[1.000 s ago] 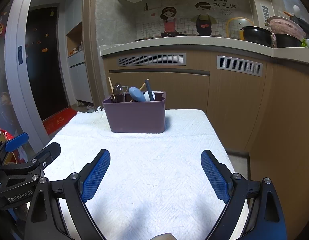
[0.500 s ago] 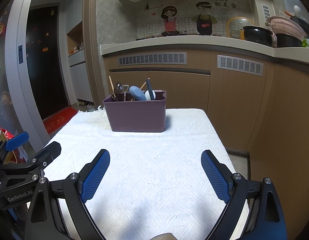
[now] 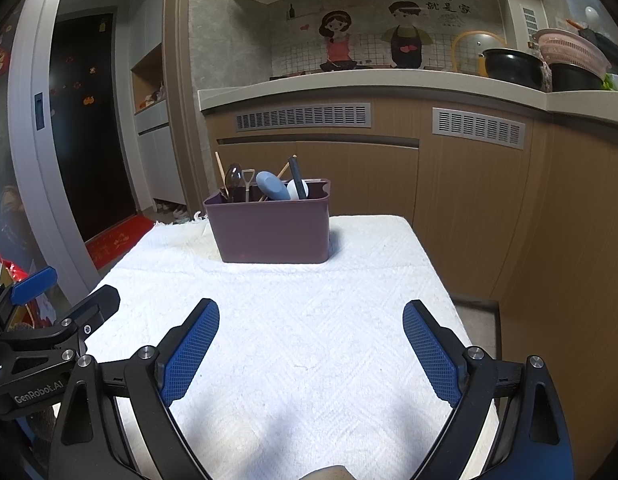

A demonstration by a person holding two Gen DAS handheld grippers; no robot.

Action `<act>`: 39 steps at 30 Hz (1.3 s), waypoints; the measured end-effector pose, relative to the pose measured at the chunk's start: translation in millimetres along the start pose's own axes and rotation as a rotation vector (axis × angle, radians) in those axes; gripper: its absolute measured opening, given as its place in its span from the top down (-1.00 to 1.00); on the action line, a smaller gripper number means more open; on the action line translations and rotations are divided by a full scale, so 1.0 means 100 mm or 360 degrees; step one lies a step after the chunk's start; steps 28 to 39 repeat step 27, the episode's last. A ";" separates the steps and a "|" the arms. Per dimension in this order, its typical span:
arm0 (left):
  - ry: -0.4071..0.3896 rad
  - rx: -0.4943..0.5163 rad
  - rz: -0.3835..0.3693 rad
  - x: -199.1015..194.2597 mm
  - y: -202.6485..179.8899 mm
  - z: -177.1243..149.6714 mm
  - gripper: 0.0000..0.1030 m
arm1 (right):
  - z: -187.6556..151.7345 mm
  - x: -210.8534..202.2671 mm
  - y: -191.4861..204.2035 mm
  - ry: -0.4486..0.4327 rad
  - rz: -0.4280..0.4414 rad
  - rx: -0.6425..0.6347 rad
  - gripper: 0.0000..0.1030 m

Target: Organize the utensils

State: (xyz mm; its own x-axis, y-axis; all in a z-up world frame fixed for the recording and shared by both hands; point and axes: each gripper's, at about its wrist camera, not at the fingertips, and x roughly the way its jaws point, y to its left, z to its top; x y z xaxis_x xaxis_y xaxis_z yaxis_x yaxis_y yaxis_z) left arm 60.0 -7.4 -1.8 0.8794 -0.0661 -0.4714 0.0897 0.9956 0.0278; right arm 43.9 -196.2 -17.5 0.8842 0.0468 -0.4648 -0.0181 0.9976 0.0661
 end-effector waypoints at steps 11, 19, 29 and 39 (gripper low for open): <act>0.0004 -0.0002 -0.0009 0.00 -0.01 -0.01 -0.99 | -0.01 -0.01 0.00 0.0004 0.0003 -0.0004 -0.82; 0.0005 -0.0002 -0.0009 0.00 -0.01 0.00 -1.00 | -0.02 -0.02 0.00 0.0000 0.0003 -0.0008 -0.82; 0.0016 -0.0009 -0.0010 0.02 0.00 0.00 -1.00 | -0.02 -0.02 0.01 0.0000 0.0003 -0.0006 -0.83; 0.0016 -0.0009 -0.0010 0.02 0.00 0.00 -1.00 | -0.02 -0.02 0.01 0.0000 0.0003 -0.0006 -0.83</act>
